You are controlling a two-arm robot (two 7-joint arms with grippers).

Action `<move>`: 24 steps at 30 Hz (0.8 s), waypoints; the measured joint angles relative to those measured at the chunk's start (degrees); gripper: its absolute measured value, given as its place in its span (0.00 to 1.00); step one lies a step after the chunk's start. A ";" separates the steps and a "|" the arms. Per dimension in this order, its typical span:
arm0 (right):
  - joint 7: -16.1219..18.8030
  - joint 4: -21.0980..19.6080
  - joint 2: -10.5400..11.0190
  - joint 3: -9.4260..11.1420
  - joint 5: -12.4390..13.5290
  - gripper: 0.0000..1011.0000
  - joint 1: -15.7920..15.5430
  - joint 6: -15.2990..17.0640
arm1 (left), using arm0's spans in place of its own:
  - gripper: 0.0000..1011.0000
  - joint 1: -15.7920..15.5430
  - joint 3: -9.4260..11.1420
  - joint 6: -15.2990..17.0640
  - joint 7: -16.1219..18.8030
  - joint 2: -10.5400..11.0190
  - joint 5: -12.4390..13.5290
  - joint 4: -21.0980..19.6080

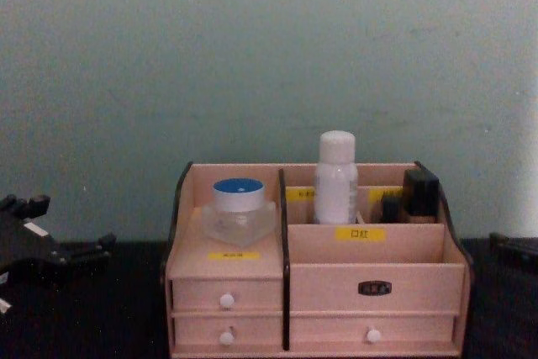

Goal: Pick up the facial cleanser and watermelon frost from the table and place them into the tiered storage box.

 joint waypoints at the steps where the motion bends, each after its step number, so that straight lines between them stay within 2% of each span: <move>1: -0.01 0.00 0.01 -0.01 0.00 0.99 0.00 0.00 | 0.99 0.00 0.00 0.00 0.00 0.00 0.00 0.00; 24: -0.10 -0.06 0.04 -0.08 0.13 0.99 0.08 -0.07 | 0.99 0.00 0.00 0.00 0.00 0.00 0.00 0.00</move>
